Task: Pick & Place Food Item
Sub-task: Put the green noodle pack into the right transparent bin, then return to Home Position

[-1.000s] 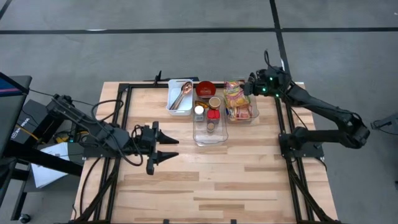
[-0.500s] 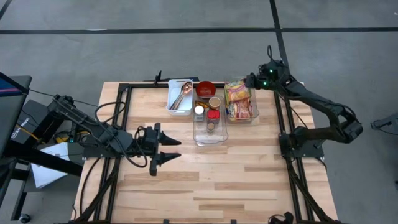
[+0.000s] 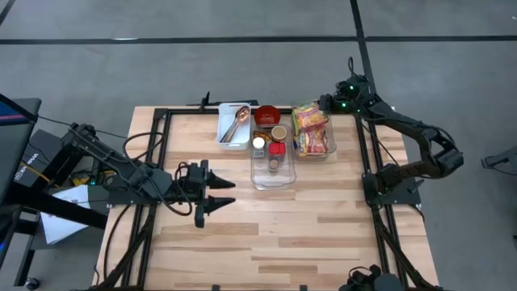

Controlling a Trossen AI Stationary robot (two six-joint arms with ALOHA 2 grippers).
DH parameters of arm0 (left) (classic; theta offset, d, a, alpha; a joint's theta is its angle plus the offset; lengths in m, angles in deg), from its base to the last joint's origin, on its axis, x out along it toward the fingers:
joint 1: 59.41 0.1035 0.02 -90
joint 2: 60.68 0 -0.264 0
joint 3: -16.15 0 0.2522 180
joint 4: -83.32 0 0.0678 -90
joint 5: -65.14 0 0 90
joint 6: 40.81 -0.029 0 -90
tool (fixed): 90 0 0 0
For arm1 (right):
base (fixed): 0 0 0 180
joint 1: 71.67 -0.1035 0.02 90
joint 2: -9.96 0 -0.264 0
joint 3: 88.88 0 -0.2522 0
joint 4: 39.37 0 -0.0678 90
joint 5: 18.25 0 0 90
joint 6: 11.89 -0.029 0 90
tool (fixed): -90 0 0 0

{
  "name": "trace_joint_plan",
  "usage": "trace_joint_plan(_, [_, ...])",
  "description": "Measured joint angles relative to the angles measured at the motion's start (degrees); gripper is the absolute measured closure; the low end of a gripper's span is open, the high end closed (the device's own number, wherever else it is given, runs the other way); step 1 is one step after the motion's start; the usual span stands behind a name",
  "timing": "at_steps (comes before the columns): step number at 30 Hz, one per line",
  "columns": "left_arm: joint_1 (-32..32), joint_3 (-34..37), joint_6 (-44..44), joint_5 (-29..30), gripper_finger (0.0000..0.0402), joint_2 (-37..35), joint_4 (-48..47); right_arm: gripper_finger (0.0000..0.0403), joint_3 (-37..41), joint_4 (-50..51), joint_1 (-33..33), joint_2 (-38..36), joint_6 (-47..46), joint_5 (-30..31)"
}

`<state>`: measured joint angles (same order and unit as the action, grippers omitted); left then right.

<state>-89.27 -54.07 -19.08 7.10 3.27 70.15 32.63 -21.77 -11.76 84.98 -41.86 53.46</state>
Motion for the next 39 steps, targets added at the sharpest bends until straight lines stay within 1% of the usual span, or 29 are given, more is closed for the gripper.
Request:
trace_joint_plan(7, [0.0,0.0,0.0,1.0,0.0193,0.0,1.4,0.0403,0.0,-0.3,1.0,1.5,2.4,-0.5])
trace_joint_plan(11, [0.0,0.0,0.0,1.1,0.0193,0.0,2.0,0.0392,0.0,-0.2,1.1,1.5,2.9,0.9])
trace_joint_plan(15, [0.5,0.0,0.0,1.1,0.0193,0.0,2.1,0.0356,0.0,0.2,2.8,1.5,2.0,2.1])
trace_joint_plan(20, [1.2,0.0,0.1,1.1,0.0193,0.0,2.6,0.0300,0.0,-0.1,5.1,1.5,0.3,1.5])
trace_joint_plan(24, [1.8,0.0,0.1,1.1,0.0193,0.0,2.5,0.0260,0.0,-0.5,6.3,1.5,0.1,-2.0])
trace_joint_plan(28, [1.9,0.0,0.1,1.1,0.0193,0.0,2.5,0.0239,0.0,-0.8,5.5,0.5,-0.2,-6.6])
trace_joint_plan(31, [1.9,0.0,0.0,1.1,0.0193,0.0,2.5,0.0240,0.0,0.9,2.8,-0.9,0.8,-6.8])
trace_joint_plan(33, [1.9,0.0,0.0,1.1,0.0193,0.0,2.5,0.0251,0.0,2.7,0.7,-1.0,2.0,-4.6])
trace_joint_plan(36, [1.9,0.0,0.0,1.1,0.0193,0.0,2.5,0.0284,0.0,4.3,-2.1,-0.6,3.5,-1.5])
trace_joint_plan(39, [1.9,0.0,0.1,1.1,0.0193,0.0,2.5,0.0332,0.0,4.1,-4.1,0.6,3.9,0.2])
